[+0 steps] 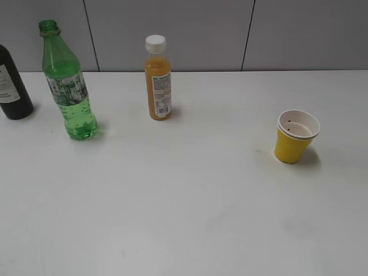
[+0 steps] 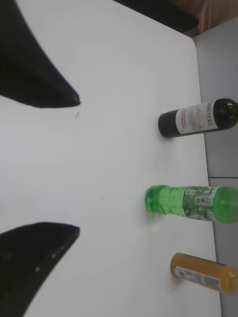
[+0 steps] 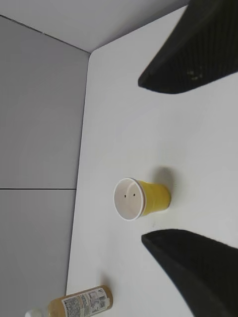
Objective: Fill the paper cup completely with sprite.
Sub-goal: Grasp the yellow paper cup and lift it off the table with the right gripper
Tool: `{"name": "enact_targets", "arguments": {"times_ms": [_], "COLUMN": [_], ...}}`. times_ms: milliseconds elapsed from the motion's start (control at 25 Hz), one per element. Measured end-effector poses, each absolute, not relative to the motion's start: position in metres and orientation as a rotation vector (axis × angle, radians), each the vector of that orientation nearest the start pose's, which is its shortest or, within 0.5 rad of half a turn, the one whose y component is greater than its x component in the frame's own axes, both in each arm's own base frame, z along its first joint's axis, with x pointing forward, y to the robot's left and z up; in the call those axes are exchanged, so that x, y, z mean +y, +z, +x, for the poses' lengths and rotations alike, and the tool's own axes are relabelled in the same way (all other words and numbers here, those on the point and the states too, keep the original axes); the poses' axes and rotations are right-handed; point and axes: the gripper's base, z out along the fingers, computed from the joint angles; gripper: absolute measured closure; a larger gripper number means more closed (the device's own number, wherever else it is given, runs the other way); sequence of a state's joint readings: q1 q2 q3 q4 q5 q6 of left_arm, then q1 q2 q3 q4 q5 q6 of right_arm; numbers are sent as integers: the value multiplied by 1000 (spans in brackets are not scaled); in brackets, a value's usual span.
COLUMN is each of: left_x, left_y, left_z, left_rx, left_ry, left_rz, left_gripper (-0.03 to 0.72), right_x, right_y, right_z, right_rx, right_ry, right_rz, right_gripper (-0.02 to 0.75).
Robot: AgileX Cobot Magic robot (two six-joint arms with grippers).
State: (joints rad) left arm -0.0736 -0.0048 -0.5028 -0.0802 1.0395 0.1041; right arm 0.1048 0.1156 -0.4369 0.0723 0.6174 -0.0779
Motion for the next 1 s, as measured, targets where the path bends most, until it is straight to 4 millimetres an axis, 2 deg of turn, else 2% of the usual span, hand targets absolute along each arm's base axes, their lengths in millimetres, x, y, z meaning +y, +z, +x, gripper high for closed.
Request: {"name": "enact_targets", "arguments": {"times_ms": [320,520,680,840,1000], "left_x": [-6,-6,-6,-6,-6], "left_y": [280,280,280,280,280], "left_z": [-6,-6,-6,-6,-6], "left_rx": [2006,2006,2006,2006,2006], "left_ry": [-76,-76,-76,-76,-76], "left_rz": [182,182,182,182,182], "left_gripper": [136,136,136,136,136], "right_x": [10,12,13,14,14], "right_y": [304,299,286,262,231], "right_z": [76,105,128,145,152], "right_rx": [1749,1708,1692,1727,1757], "right_ry": [86,76,66,55,40], "right_rz": [-127,-111,-100,-95,-95], "right_gripper": [79,79,79,81,90]}}
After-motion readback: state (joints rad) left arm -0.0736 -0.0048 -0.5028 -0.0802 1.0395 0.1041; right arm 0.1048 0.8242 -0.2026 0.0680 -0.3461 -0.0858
